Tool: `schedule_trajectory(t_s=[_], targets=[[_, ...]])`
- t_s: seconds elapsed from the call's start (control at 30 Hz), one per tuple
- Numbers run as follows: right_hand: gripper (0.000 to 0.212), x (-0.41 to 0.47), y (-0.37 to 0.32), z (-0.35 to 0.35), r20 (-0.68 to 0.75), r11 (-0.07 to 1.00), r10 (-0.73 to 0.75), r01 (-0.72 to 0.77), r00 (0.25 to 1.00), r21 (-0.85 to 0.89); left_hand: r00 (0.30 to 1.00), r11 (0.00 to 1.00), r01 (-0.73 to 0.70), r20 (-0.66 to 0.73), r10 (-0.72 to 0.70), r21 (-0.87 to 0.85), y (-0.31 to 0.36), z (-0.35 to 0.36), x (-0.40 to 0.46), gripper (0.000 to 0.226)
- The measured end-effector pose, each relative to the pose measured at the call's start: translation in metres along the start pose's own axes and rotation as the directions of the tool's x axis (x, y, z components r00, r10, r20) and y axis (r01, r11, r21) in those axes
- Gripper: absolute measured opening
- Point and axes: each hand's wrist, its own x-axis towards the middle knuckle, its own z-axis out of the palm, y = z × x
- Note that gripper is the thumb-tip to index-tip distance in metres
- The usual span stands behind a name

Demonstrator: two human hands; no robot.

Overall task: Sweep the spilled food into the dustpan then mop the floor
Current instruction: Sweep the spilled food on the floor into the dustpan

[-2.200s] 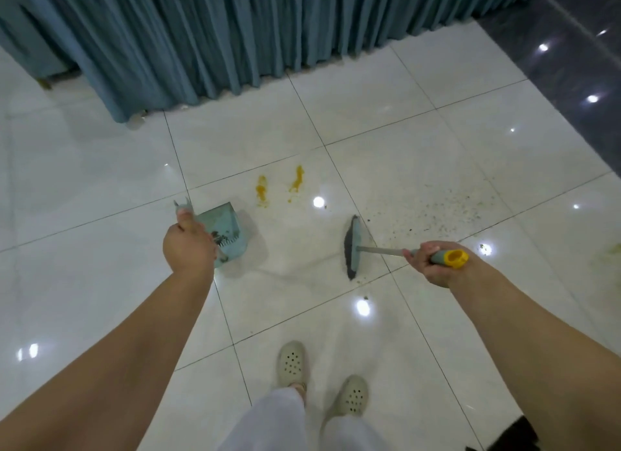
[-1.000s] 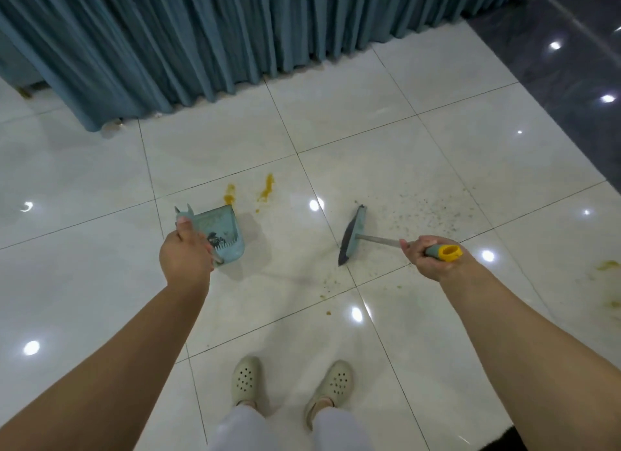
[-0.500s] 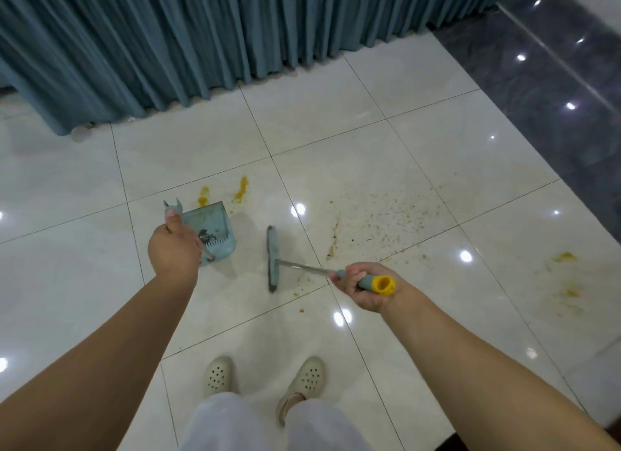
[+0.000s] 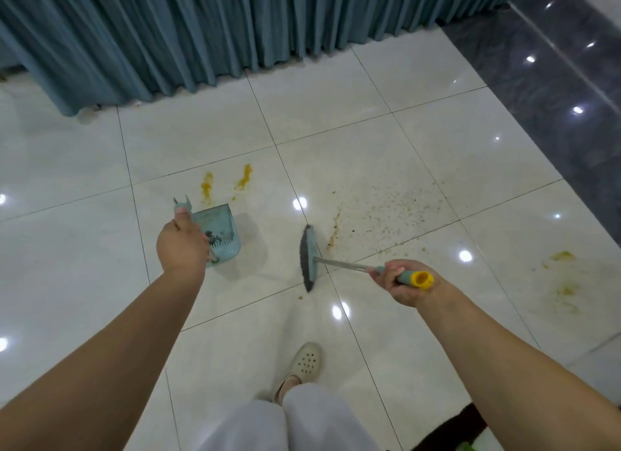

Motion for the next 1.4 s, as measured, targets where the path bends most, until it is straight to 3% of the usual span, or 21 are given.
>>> schedule_trajectory(t_s=[0.2, 0.47, 0.77, 1.0, 1.2, 1.4], targets=[[0.011, -0.012, 0.024, -0.014, 0.031, 0.996, -0.063, 0.065, 0.998, -0.065, 1.000, 0.997, -0.003, 0.008, 0.004, -0.075, -0.022, -0.038, -0.009, 0.054], [0.015, -0.034, 0.123, -0.031, 0.089, 0.970, -0.011, 0.032, 0.996, -0.243, 0.998, 0.994, -0.052, 0.031, 0.055, -0.094, -0.057, -0.113, -0.029, 0.058], [0.013, -0.038, 0.253, -0.030, 0.086, 0.916, 0.232, -0.188, 0.969, -0.354, 1.000, 0.998, -0.013, -0.019, 0.012, -0.061, -0.094, -0.185, -0.050, 0.058], [0.011, -0.006, 0.316, -0.024, 0.053, 0.841, 0.403, -0.347, 0.914, -0.414, 0.997, 0.999, 0.027, -0.072, -0.029, -0.039, -0.115, -0.203, -0.066, 0.060], [0.012, 0.010, 0.287, -0.057, 0.022, 0.853, 0.395, -0.358, 0.918, -0.379, 0.996, 0.999, 0.052, -0.076, -0.052, 0.000, -0.115, -0.179, -0.093, 0.060], [0.016, -0.001, 0.159, -0.125, -0.016, 0.866, 0.301, -0.281, 0.953, -0.415, 0.994, 0.998, 0.060, -0.095, -0.061, -0.019, -0.096, -0.118, -0.136, 0.059]])
